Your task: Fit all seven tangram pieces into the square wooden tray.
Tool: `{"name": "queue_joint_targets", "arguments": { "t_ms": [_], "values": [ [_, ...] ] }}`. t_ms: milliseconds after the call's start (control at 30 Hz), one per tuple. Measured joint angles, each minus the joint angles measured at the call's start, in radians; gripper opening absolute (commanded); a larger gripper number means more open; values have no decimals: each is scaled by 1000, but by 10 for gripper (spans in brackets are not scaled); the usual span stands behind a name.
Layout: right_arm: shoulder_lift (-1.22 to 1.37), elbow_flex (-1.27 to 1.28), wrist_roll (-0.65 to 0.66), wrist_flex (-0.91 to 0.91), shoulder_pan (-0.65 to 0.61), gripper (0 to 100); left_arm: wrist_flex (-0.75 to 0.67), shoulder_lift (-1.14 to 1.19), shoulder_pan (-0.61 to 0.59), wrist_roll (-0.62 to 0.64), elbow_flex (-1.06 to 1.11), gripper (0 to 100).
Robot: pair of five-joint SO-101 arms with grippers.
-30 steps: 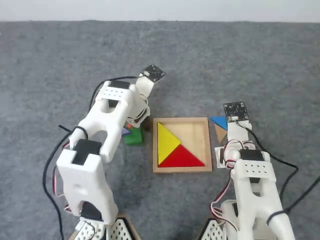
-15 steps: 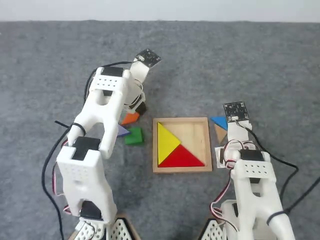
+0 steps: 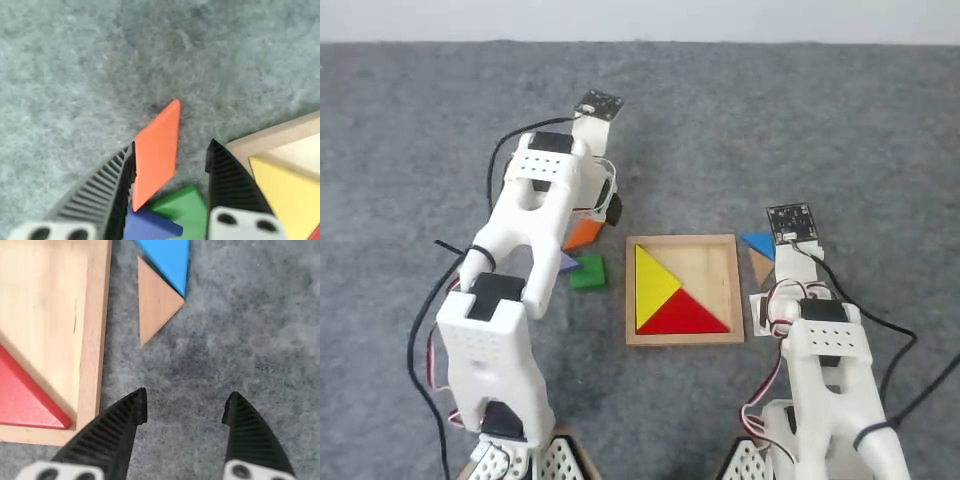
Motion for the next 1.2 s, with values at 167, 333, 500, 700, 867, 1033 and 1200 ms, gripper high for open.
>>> {"name": "queue_joint_targets", "arguments": {
  "t_ms": [167,333,500,700,867,1033,1200],
  "values": [
    [0,0,0,0,0,242,0,0,-2,9,0,217],
    [0,0,0,0,0,242,-5,87,-5,9,0,217],
    [0,0,0,0,0,242,-20,114,0,9,0,166],
    [-3,0,0,0,0,242,-20,114,5,5,-2,110],
    [-3,0,0,0,0,242,-20,112,5,-46,-2,78],
    [-3,0,0,0,0,242,-20,112,14,-109,-6,77],
    [-3,0,0,0,0,242,29,114,49,-163,-97,77]
  ]
}}
